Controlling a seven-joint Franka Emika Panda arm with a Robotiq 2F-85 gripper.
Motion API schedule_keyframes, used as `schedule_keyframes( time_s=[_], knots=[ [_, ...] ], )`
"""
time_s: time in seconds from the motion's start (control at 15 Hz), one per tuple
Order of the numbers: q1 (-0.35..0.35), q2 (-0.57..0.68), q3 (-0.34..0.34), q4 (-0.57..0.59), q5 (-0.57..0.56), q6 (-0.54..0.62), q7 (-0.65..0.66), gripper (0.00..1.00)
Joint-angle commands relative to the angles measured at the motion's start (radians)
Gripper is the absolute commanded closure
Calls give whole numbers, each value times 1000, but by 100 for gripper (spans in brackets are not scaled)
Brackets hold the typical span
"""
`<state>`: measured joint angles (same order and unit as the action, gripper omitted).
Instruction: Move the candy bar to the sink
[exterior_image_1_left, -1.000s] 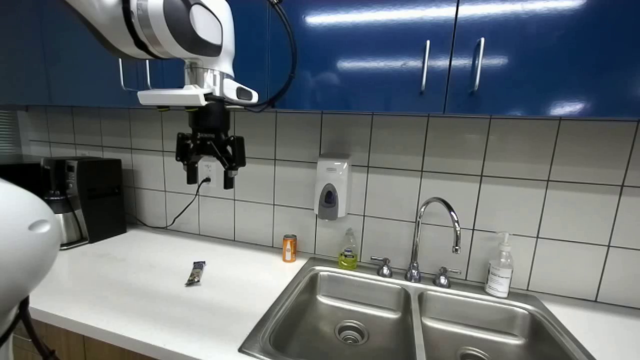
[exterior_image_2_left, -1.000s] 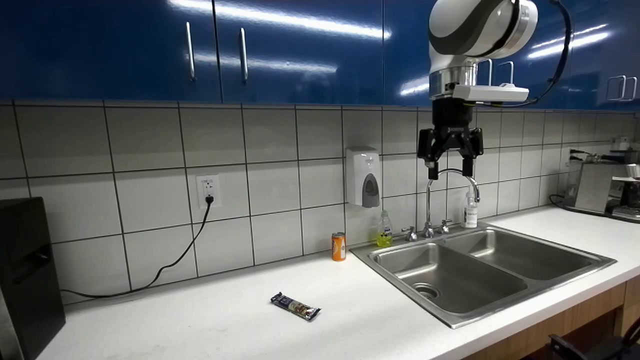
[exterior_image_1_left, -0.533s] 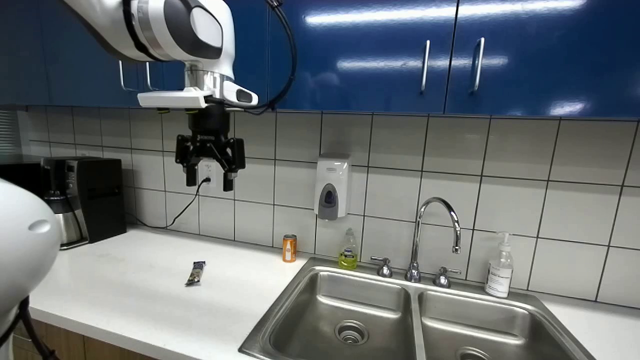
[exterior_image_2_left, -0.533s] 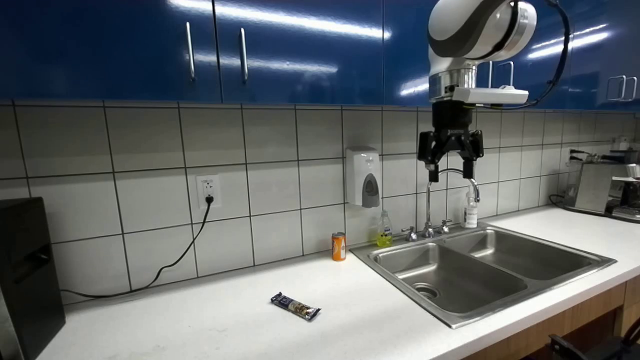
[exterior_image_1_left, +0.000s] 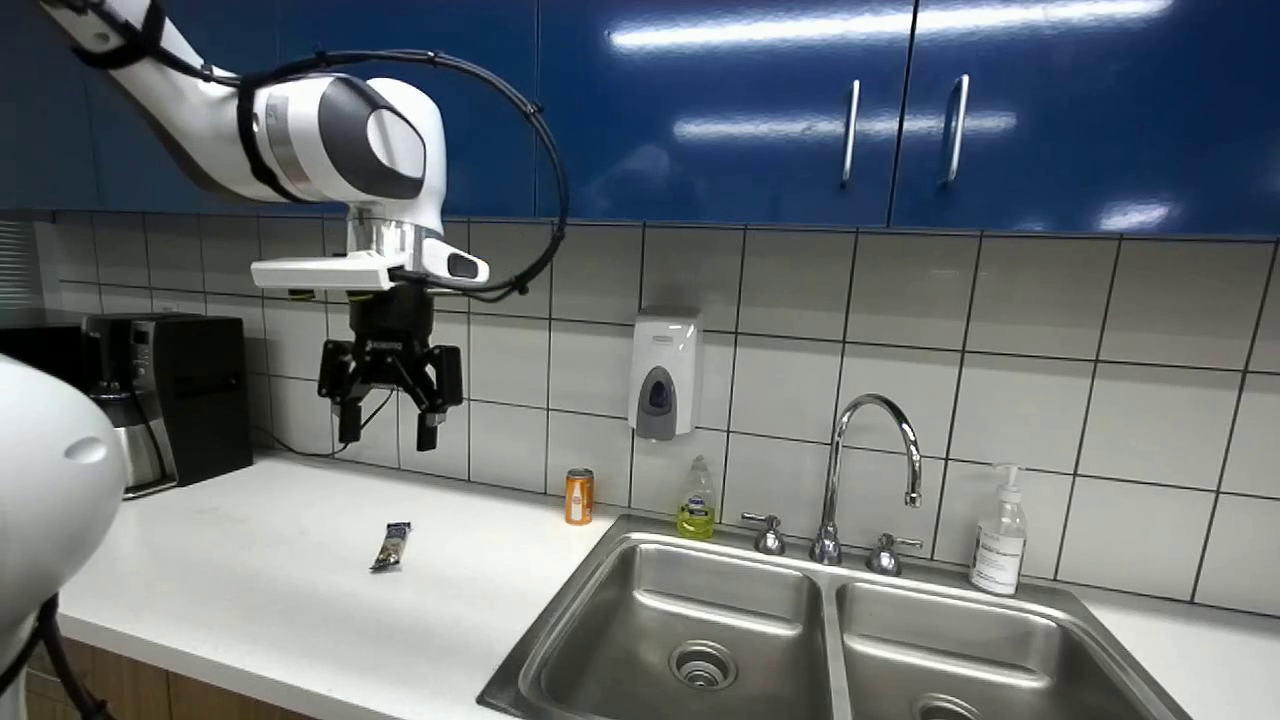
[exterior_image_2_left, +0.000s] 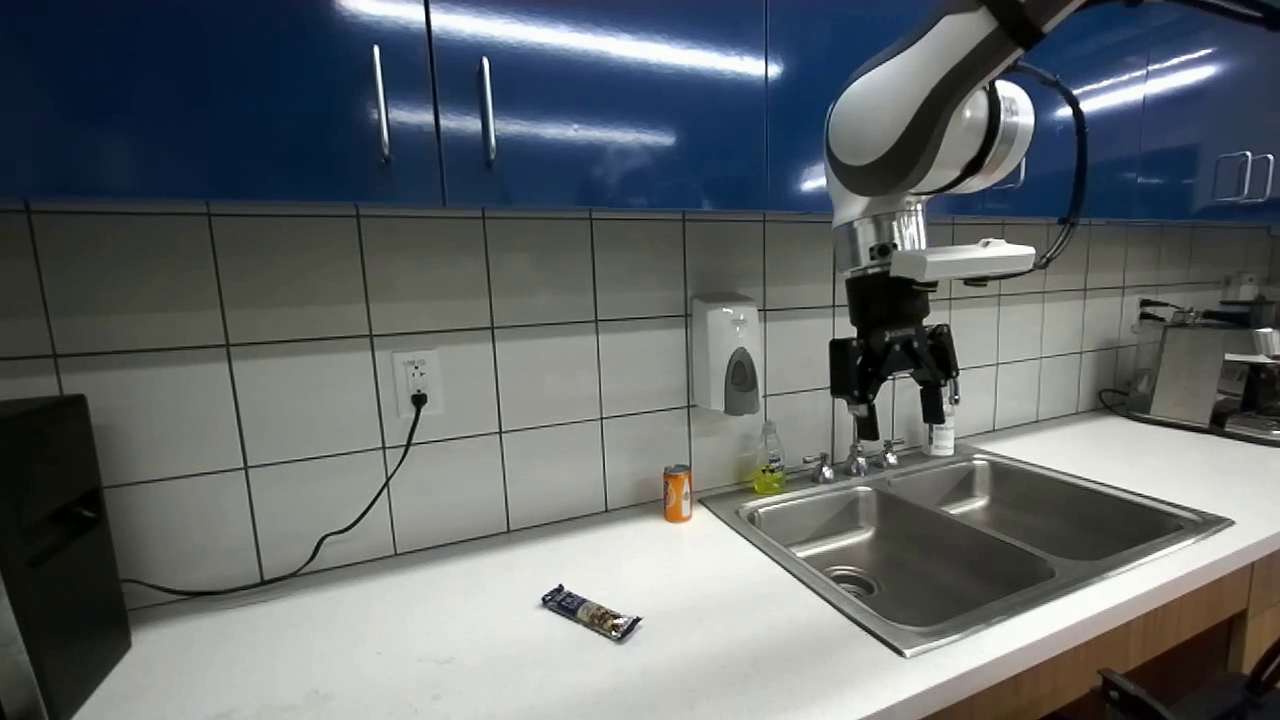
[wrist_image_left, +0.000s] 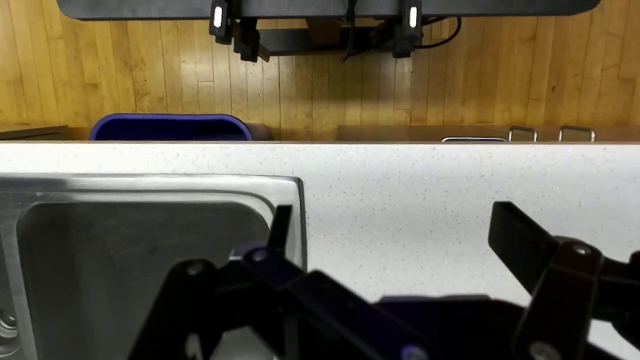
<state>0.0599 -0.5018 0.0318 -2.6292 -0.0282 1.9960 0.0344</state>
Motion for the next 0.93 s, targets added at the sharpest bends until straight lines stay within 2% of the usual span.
schedule_keyframes(
  time_s=[0.0,0.47,0.87],
  knots=[
    [15,88,50,-3,-24,86,10,0],
    [32,346,95,72,-59,291,21,0],
    [52,551,101,216,-100,351,60,0]
  ],
)
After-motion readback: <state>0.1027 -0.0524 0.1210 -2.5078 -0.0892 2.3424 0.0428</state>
